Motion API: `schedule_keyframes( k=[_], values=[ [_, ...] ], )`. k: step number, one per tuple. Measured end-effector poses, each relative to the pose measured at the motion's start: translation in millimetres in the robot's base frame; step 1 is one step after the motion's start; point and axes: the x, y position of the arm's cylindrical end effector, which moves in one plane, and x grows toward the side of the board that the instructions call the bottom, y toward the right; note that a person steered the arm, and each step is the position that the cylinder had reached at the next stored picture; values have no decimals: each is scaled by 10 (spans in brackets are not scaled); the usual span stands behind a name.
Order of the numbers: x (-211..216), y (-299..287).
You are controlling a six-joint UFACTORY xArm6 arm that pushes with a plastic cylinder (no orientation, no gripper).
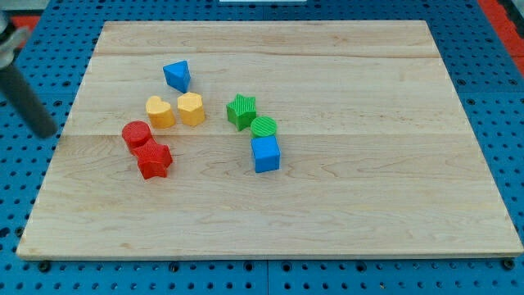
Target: Push the blue triangle closer to the green star
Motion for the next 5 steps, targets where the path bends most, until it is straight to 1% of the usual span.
schedule_keyframes(
  k=[1,2,3,4,5],
  values=[
    [-669,0],
    [-705,829],
    [-716,1796],
    [-850,1656],
    [-883,1956]
  ],
)
